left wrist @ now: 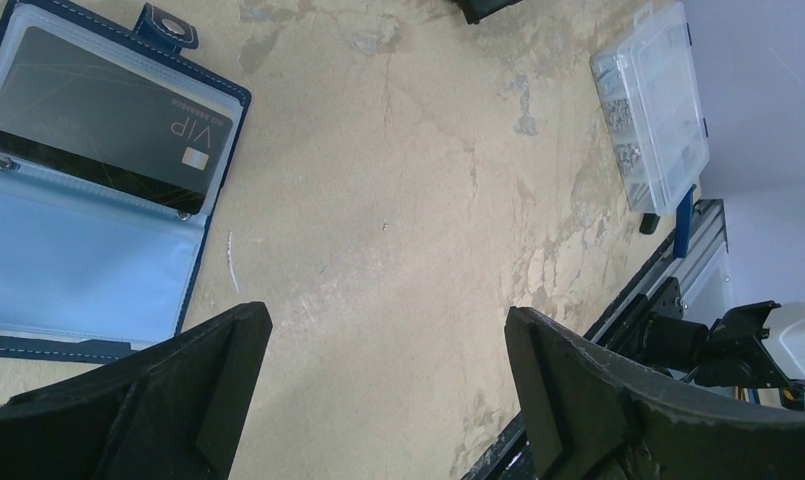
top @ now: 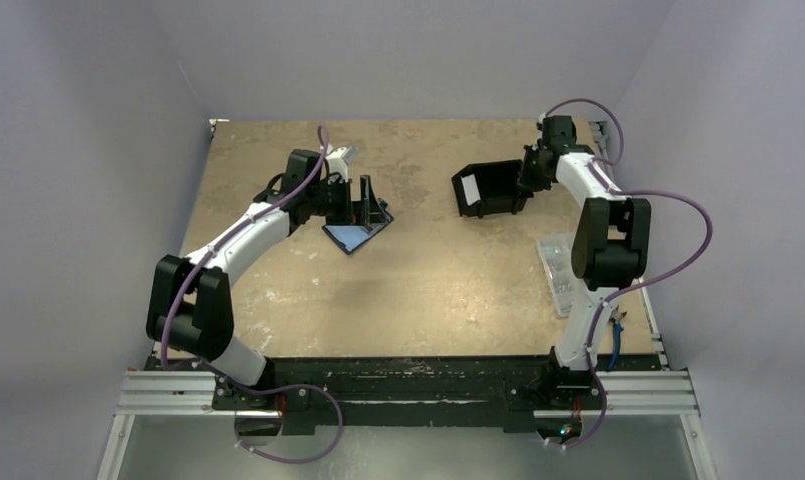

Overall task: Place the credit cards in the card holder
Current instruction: Pick up the credit card from the storage box.

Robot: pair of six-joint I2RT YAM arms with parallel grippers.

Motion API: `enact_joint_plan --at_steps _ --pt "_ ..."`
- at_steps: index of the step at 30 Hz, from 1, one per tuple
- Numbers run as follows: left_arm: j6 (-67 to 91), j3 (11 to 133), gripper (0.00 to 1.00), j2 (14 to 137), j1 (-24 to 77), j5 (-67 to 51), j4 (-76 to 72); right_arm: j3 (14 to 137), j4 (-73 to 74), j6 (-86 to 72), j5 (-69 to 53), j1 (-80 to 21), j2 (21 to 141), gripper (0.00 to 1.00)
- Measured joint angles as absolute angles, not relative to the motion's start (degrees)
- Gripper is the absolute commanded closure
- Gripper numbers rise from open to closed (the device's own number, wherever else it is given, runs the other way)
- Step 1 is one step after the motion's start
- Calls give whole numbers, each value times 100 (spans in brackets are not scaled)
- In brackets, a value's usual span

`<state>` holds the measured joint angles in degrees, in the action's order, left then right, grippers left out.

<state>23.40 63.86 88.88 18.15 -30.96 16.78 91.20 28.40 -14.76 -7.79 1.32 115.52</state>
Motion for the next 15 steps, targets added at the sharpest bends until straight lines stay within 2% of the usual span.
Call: enact_joint_plan --at_steps 8,15 --pt "2342 6386 4 8949 1846 -3105 1680 9177 3271 -1197 864 -102 11500 100" --pt "2340 6386 4 8989 1883 -3111 1678 9456 3341 -910 1732 -128 11496 100"
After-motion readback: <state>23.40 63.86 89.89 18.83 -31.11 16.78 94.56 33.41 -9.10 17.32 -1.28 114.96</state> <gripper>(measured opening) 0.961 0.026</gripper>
